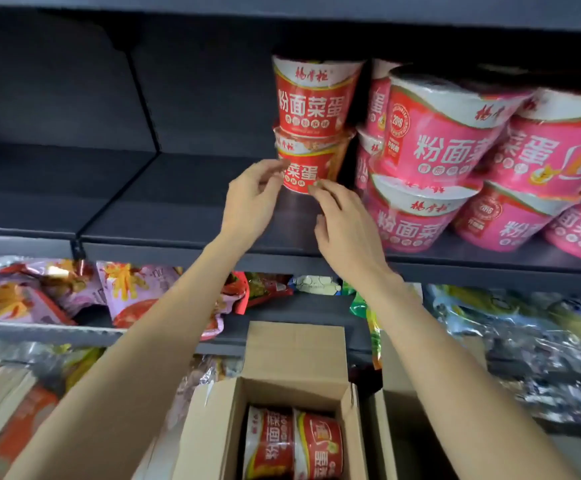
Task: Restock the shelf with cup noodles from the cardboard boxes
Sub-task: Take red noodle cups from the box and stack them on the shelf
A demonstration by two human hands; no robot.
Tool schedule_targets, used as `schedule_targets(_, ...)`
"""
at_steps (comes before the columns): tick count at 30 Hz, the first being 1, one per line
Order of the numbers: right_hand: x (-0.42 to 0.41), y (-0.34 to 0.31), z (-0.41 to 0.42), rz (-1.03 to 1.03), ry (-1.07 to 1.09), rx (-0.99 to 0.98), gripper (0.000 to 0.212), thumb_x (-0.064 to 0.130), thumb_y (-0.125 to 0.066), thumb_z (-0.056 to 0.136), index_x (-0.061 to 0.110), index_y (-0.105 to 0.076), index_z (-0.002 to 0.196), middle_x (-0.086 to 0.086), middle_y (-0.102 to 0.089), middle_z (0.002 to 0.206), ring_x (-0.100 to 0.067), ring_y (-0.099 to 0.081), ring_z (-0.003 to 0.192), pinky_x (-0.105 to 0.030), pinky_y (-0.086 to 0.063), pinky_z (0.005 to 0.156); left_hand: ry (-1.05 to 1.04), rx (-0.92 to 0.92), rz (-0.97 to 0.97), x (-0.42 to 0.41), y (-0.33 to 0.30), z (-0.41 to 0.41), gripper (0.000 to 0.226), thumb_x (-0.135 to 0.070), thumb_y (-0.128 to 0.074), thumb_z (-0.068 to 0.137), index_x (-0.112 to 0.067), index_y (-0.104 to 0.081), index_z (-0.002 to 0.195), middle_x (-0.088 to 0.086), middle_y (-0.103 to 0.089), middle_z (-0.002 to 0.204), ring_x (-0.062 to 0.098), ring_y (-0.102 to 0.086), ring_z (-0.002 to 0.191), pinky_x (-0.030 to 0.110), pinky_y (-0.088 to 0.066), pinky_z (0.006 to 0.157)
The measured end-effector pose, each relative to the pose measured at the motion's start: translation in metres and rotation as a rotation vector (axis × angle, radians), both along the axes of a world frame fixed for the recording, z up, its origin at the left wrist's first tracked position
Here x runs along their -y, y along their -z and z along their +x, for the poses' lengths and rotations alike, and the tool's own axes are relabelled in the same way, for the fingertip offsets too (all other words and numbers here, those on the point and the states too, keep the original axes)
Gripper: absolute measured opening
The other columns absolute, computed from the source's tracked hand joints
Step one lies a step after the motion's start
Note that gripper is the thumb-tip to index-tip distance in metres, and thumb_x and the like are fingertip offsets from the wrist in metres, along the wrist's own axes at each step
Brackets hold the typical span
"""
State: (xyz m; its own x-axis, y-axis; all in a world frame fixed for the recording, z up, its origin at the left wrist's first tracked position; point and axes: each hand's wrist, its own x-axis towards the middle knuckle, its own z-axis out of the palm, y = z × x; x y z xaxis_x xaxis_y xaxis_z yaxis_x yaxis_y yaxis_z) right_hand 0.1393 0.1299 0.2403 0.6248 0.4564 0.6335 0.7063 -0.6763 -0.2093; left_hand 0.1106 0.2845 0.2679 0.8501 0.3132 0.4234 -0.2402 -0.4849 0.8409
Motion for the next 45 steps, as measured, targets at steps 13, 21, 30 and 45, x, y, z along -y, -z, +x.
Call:
schedule_targets(13, 0.065, 0.207, -0.167, -0.139, -0.160, -0.742, 0.039, 0.014, -0.058, 0.090, 0.023, -0.055, 0.128, 0.003, -0.063, 0.123, -0.015, -0.059, 0.112, -0.037, -0.051, 0.091, -0.160, -0.454, 0.251, 0.011, 0.225, -0.221, 0.026, -0.023, -0.061, 0.086, -0.023, -0.063, 0.111, -0.001, -0.067, 0.099, 0.017, -0.060, 0.094, 0.033, -0.049, 0.078)
schedule_targets(21, 0.036, 0.336, -0.156, -0.814, 0.031, -0.922, 0.099, 0.033, -0.075, 0.077, 0.018, -0.010, 0.151, -0.012, -0.028, 0.147, -0.034, -0.031, 0.132, -0.042, -0.031, 0.107, -0.224, -0.925, 0.215, 0.008, 0.332, -0.232, 0.061, -0.033, -0.068, 0.084, -0.021, -0.045, 0.139, 0.012, -0.050, 0.133, 0.032, -0.050, 0.117, 0.038, -0.044, 0.093)
schedule_targets(30, 0.036, 0.427, -0.122, -1.135, 0.011, -0.928, 0.129, 0.054, -0.077, 0.068, 0.033, 0.024, 0.146, -0.022, 0.006, 0.157, -0.044, 0.004, 0.144, -0.059, -0.006, 0.115, -0.181, -0.822, 0.065, -0.001, 0.348, -0.225, 0.035, -0.015, -0.063, 0.087, -0.026, -0.059, 0.120, -0.008, -0.066, 0.112, 0.011, -0.065, 0.088, 0.029, -0.051, 0.071)
schedule_targets(45, 0.071, 0.192, -0.180, -0.416, 0.026, -0.725, 0.106, 0.060, -0.080, 0.056, 0.033, -0.020, 0.139, -0.008, -0.039, 0.138, -0.028, -0.043, 0.124, -0.043, -0.042, 0.096, -0.242, -0.792, -0.090, 0.025, 0.288, -0.234, 0.048, -0.040, -0.053, 0.094, -0.016, -0.051, 0.136, 0.004, -0.055, 0.133, 0.018, -0.052, 0.122, 0.024, -0.041, 0.094)
